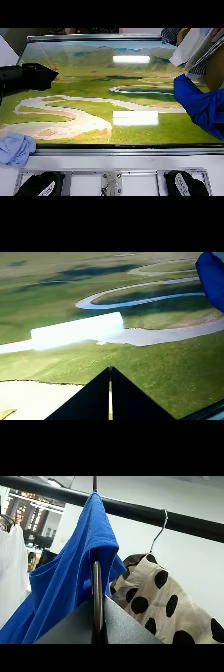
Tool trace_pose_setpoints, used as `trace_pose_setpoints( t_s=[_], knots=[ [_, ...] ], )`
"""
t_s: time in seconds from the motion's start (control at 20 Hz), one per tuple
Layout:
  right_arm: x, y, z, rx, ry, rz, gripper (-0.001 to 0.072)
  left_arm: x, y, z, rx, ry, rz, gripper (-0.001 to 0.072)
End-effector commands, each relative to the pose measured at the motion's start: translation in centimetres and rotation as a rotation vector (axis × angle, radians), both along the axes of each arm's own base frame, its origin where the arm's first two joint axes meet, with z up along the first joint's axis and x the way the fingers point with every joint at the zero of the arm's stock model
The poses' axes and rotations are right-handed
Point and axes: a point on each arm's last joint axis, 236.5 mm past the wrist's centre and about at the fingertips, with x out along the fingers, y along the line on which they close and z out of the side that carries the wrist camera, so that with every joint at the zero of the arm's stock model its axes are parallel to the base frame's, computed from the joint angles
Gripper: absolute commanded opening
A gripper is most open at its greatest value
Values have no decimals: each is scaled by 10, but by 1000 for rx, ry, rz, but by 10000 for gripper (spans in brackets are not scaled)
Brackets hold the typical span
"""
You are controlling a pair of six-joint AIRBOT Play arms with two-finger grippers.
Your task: Fold the clothes and pants, and hang the long-sleeved shirts on hangers.
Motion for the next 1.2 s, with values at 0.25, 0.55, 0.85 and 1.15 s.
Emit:
trace_pose_setpoints(
  t_s=[0.25,0.55,0.85,1.15],
  knots=[
    [-17,-42,3,33,-51,-74,0,-5,1,-7,15,32,-7,11],
    [-11,-85,-3,100,-73,-55,0,-8,1,-10,22,50,-11,11],
    [13,-115,-8,164,-113,-25,0,-15,3,-19,41,92,-22,11],
    [2,-148,-34,265,-152,-54,-1,-16,2,-19,40,94,-23,11]
  ],
)
